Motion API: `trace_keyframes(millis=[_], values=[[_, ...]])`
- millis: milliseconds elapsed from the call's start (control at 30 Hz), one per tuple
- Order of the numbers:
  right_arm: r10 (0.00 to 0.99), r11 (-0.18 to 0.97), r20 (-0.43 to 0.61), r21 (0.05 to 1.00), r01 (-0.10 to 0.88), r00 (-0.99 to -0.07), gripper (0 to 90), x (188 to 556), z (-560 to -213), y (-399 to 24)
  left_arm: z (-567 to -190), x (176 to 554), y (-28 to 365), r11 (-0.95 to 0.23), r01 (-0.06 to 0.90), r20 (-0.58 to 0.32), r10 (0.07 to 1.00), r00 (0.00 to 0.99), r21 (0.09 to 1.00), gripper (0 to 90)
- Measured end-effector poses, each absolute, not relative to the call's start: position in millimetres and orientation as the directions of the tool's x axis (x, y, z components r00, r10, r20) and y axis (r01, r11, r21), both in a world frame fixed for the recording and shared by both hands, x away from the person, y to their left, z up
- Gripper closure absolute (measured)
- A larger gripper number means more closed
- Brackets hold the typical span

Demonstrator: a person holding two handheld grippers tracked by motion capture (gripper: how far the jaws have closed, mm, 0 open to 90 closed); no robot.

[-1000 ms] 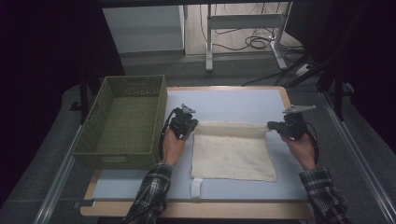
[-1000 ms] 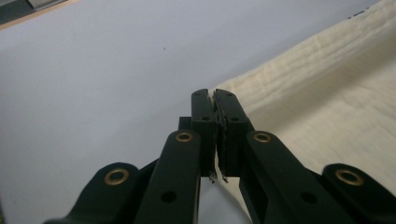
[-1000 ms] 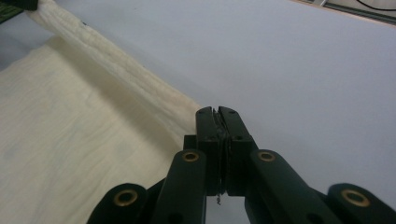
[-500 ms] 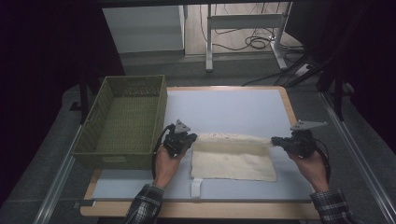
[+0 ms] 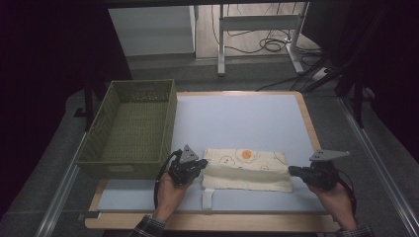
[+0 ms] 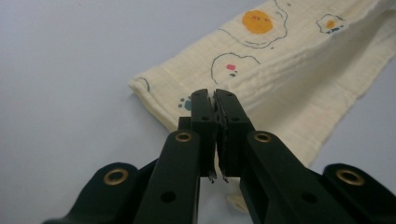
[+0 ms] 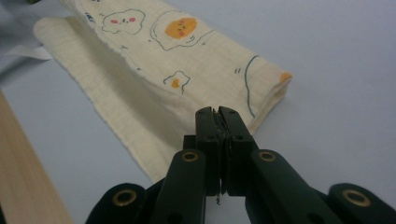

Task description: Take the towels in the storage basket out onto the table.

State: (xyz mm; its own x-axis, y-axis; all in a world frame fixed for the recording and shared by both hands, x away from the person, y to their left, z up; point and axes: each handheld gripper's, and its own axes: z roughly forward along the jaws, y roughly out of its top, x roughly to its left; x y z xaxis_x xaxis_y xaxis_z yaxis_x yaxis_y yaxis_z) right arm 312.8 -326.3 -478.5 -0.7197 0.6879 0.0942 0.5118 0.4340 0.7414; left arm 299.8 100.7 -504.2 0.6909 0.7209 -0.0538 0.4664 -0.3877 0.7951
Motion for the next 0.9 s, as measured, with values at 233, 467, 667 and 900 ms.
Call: trace_keyframes(millis=[233, 467, 667, 900], values=[[0.678, 0.452, 0.081, 0.738, 0.502, -0.730, 86.6, 296.2, -486.8, -327.2, -514.2, 285.2, 99.4, -0.414, 0.467, -0.057, 0.697, 0.714, 0.781, 86.1], [0.679, 0.447, 0.113, 0.720, 0.530, -0.726, 80.9, 286.7, -503.3, -330.9, -526.1, 279.8, 99.0, -0.441, 0.510, -0.091, 0.684, 0.724, 0.739, 72.7], [0.680, 0.441, 0.123, 0.719, 0.538, -0.723, 74.1, 276.9, -505.5, -336.0, -525.7, 268.4, 108.7, -0.430, 0.534, -0.123, 0.684, 0.719, 0.728, 55.7], [0.706, 0.426, 0.091, 0.738, 0.524, -0.703, 71.1, 277.1, -491.0, -346.8, -513.0, 268.8, 121.8, -0.412, 0.534, -0.105, 0.712, 0.695, 0.739, 51.6]])
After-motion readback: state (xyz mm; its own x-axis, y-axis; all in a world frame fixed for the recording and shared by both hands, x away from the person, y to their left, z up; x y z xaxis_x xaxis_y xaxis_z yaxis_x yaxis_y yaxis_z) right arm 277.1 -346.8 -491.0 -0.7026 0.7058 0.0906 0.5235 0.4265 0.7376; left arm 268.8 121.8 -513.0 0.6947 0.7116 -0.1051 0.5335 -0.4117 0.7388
